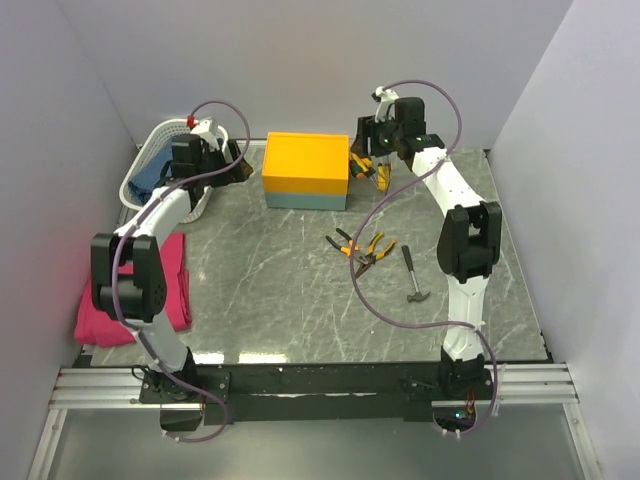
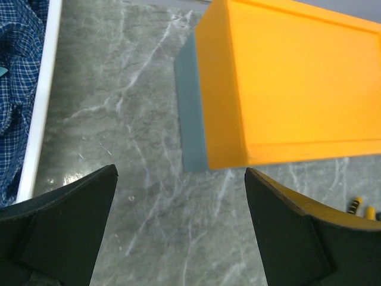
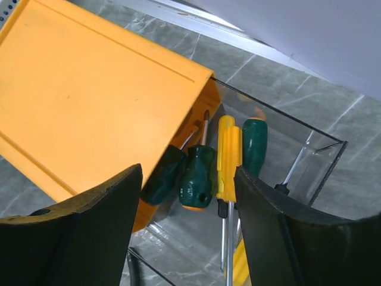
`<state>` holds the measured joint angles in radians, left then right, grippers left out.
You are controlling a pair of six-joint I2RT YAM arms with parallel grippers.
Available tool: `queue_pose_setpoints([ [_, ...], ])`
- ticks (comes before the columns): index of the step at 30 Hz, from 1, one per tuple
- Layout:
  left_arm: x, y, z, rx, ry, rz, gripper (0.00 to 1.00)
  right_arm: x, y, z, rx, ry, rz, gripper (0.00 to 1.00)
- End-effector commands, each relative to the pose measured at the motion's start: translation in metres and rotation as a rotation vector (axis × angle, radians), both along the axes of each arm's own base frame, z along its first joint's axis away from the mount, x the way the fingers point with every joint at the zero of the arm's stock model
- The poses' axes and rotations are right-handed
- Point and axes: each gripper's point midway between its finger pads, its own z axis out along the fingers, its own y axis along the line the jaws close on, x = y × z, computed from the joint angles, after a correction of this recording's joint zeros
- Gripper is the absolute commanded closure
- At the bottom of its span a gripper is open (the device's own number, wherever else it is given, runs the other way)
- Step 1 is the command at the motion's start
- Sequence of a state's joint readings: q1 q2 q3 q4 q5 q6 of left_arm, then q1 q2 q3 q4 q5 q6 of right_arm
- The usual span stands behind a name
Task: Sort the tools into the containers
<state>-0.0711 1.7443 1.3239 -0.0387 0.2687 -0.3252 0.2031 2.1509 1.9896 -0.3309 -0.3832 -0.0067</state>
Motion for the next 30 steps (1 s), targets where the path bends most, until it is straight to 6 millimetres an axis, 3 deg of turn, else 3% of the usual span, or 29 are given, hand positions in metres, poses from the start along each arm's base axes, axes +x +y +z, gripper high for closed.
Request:
queue_pose_setpoints([
  [1, 0.033, 0.01, 0.012, 0.04, -0.086, 0.035, 0.06, 0.01, -0.031, 0.072, -0.03, -0.183, -0.111, 0.33],
  [3, 0.044, 0.015, 0.018, 0.043, -0.106, 0.047, 0.08, 0.016, -0.056, 0.073, -0.043, -0.194, -0.203, 0.47],
  [4, 0.049, 0.016, 0.011, 0.046, -0.1, 0.045, 0.11, 0.021, -0.075, 0.071, -0.059, -0.193, -0.264, 0.52],
  [6, 0.058, 0.015, 0.016, 0.044, -0.122, 0.01, 0.26, 0.027, -0.103, 0.062, -0.112, -0.186, -0.363, 0.59],
  [7, 0.062, 0.014, 0.007, 0.04, -0.111, -0.011, 0.51, 0.03, -0.11, 0.052, -0.142, -0.175, -0.359, 0.62],
  [9, 0.07, 0.014, 0.009, 0.028, -0.123, -0.041, 0.85, 0.034, -0.123, 0.039, -0.166, -0.161, -0.344, 0.77],
  [10, 0.075, 0.014, -0.002, 0.028, -0.109, -0.052, 0.99, 0.038, -0.125, 0.021, -0.196, -0.136, -0.327, 0.84],
  [11, 0.077, 0.013, -0.004, 0.026, -0.115, -0.076, 0.99, 0.039, -0.127, 0.013, -0.204, -0.121, -0.319, 1.0],
  [12, 0.083, 0.009, 0.003, 0.014, -0.135, -0.11, 0.99, 0.04, -0.125, 0.008, -0.202, -0.107, -0.302, 1.0],
  [13, 0.083, 0.0, -0.011, -0.018, -0.11, -0.178, 0.99, 0.042, -0.123, -0.009, -0.203, -0.077, -0.288, 1.0],
  [15, 0.091, -0.004, -0.007, -0.034, -0.113, -0.209, 0.99, 0.041, -0.115, -0.022, -0.185, -0.049, -0.259, 1.0],
  [16, 0.093, -0.008, -0.016, -0.046, -0.102, -0.234, 0.99, 0.041, -0.11, -0.031, -0.174, -0.028, -0.256, 1.0],
  [21, 0.102, -0.015, -0.016, -0.054, -0.142, -0.29, 0.99, 0.028, -0.073, -0.054, -0.143, 0.031, -0.146, 1.0],
  [25, 0.102, -0.03, -0.022, -0.06, -0.146, -0.344, 0.99, 0.024, -0.049, -0.057, -0.113, 0.046, -0.094, 1.0],
  [30, 0.082, -0.062, -0.025, -0.089, -0.126, -0.446, 0.99, 0.014, -0.016, -0.049, -0.072, 0.048, -0.029, 1.0],
])
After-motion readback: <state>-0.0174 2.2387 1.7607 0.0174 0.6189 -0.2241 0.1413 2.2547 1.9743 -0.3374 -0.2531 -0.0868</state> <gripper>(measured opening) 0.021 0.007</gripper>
